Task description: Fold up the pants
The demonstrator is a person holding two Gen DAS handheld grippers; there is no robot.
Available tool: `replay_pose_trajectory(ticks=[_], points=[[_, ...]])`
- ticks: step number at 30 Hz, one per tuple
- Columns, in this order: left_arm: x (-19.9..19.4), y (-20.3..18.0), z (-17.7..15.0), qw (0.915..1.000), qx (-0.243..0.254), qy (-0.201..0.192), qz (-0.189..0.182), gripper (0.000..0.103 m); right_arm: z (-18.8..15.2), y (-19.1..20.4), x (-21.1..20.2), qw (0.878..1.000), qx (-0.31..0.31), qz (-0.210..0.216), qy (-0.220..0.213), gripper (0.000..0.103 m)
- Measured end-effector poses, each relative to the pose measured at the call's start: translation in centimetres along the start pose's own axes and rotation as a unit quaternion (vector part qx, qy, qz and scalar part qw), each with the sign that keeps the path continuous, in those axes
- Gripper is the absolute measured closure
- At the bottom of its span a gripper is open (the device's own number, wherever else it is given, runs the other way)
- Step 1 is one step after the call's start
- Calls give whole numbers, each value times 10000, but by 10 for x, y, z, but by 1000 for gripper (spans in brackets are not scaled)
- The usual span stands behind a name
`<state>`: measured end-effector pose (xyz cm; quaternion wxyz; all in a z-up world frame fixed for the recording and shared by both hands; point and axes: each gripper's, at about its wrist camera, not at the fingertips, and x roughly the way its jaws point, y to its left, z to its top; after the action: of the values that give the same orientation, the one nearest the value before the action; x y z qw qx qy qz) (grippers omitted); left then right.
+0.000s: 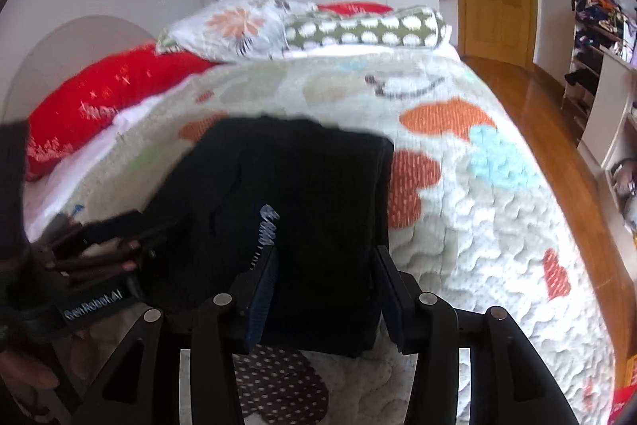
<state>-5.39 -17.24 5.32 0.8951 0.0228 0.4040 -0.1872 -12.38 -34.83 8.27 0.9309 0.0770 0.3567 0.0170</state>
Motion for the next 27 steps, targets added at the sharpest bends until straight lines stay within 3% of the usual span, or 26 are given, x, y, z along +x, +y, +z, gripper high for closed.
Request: replay_pose_trajectory(ticks=[12, 18, 23, 27], points=[[-11, 15, 5, 9990, -384, 16, -247, 34, 7, -7, 1, 9991, 413, 16, -52, 55], [-4, 8, 7, 9993, -341, 40, -171, 34, 41, 4, 5, 9980, 238, 447, -378, 55], [6, 4, -3, 9993, -329, 153, -130, 34, 55, 6, 38, 9979, 304, 555, -147, 60], [10, 0, -5, 9996, -254, 127, -13, 31, 48, 3, 75, 9992, 212, 165, 299, 60]])
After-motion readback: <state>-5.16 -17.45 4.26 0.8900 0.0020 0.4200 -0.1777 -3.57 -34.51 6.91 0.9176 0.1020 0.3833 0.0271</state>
